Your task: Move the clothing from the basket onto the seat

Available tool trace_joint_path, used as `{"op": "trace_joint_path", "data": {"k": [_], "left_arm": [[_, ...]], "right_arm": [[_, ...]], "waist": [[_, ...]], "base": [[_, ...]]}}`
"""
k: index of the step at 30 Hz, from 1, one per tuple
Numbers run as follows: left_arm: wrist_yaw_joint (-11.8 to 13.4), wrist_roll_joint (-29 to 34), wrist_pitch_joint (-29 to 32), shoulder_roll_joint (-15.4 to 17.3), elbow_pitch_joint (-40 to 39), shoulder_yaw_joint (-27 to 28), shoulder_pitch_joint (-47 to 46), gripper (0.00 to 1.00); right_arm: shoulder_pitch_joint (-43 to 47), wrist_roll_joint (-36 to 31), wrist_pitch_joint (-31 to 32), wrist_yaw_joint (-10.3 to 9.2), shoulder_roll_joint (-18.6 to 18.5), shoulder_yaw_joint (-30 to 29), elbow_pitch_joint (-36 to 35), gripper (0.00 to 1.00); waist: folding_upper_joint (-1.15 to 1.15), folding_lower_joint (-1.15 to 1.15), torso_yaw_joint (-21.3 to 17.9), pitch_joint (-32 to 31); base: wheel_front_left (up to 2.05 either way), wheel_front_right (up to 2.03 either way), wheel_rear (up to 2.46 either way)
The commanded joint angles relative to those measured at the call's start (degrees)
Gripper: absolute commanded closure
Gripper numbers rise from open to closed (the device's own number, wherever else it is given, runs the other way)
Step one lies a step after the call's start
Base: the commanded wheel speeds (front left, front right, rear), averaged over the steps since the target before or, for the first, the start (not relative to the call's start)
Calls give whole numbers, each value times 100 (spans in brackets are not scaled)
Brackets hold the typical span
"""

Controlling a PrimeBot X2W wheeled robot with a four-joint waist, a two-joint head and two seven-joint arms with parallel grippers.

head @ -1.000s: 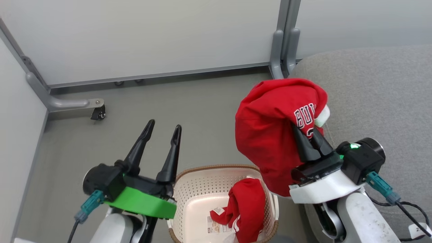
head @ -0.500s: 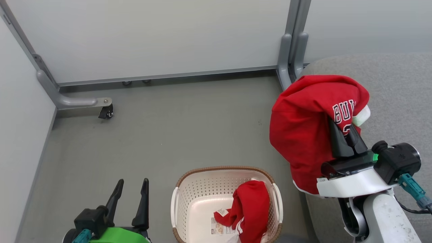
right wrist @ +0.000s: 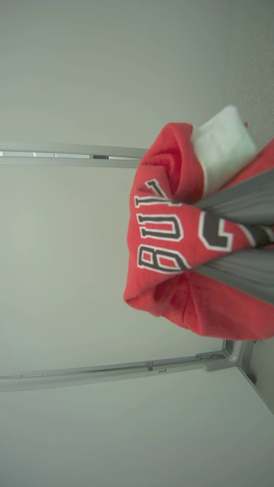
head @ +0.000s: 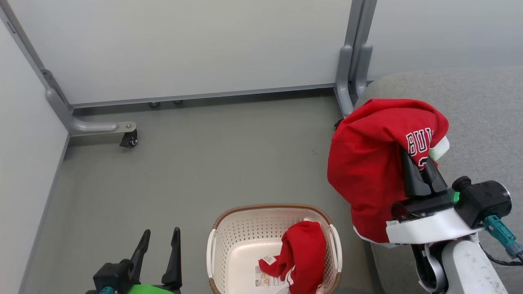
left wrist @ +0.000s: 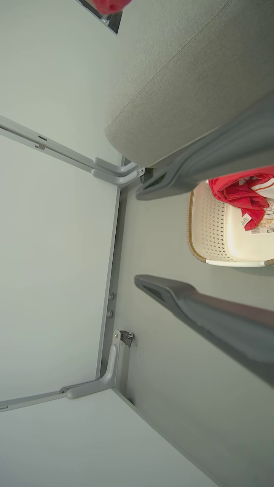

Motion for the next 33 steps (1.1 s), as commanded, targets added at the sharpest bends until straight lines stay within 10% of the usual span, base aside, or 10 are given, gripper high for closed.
{"op": "trace_joint_path", "data": {"k": [1, 21, 33], "left_arm": [[-13, 7, -3, 0, 0, 31, 60, 0], [-13, 65, -3, -26, -35, -10, -27, 0], [-13, 39, -3, -36, -120, -152, -211, 0]], "right_arm": [[46, 14, -3, -8, 11, -14, 9, 100], [-32, -71, -3, -8, -48, -17, -40, 100], [-226, -129, -3, -8, -124, -289, -172, 100]], "waist": [[0, 0, -6, -8], [0, 0, -123, 44], [0, 0, -905, 237]], "base": [[0, 0, 0], [0, 0, 0], [0, 0, 0]]}}
